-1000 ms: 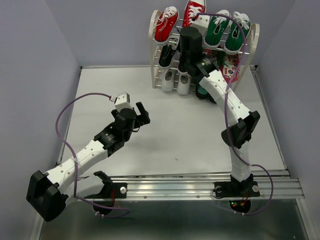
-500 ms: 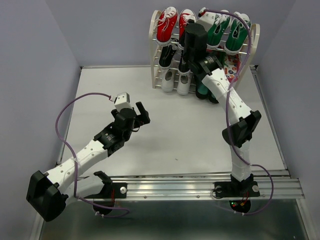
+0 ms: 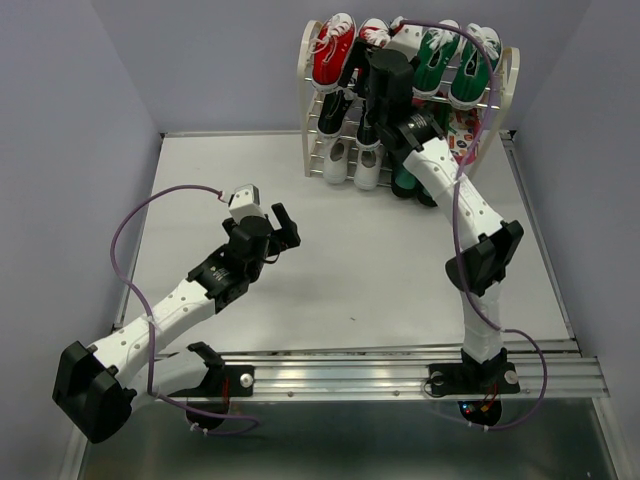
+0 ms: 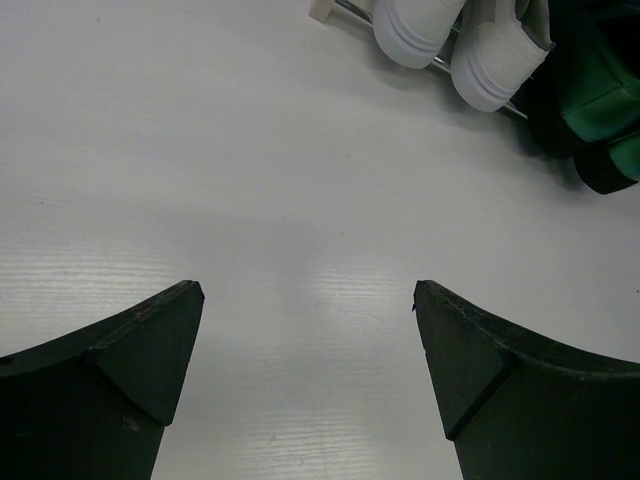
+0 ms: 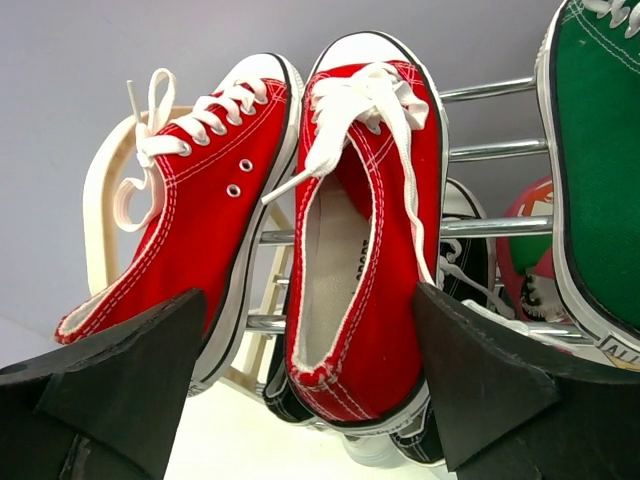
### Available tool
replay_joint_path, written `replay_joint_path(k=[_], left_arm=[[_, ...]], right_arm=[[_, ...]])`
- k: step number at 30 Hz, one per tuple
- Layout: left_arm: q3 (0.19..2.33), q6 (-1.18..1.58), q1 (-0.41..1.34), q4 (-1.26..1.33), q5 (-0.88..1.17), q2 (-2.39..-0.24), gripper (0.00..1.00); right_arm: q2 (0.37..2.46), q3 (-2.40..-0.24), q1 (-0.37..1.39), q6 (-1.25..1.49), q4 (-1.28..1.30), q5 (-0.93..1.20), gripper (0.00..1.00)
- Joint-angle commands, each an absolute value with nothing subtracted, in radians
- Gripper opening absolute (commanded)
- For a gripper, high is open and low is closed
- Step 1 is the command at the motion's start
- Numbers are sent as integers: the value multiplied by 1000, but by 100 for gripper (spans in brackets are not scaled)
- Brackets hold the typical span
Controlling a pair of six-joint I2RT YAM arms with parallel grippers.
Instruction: Place and organize the shoes onto the shoe shelf
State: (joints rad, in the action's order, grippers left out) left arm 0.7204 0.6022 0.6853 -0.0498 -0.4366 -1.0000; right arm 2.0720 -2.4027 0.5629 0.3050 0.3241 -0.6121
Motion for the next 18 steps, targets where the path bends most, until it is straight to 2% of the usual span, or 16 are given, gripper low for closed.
replay_joint_path(k=[1,4,9,18], left_arm=[[761,594,681,-38,-445,-977,99],[755,598,681,-40,-446,-965,99],[753,603,681,-35,-443,-957,99],[750,607,681,-41,-439,-953,99]], right_arm=[[1988,-2350,560,293,281,-549,90],[1934,-2272,560,307,282,-558,91],[1878,-2182,560,347,284,-497,100],[1891,-2194,560,383,298,-402,100]])
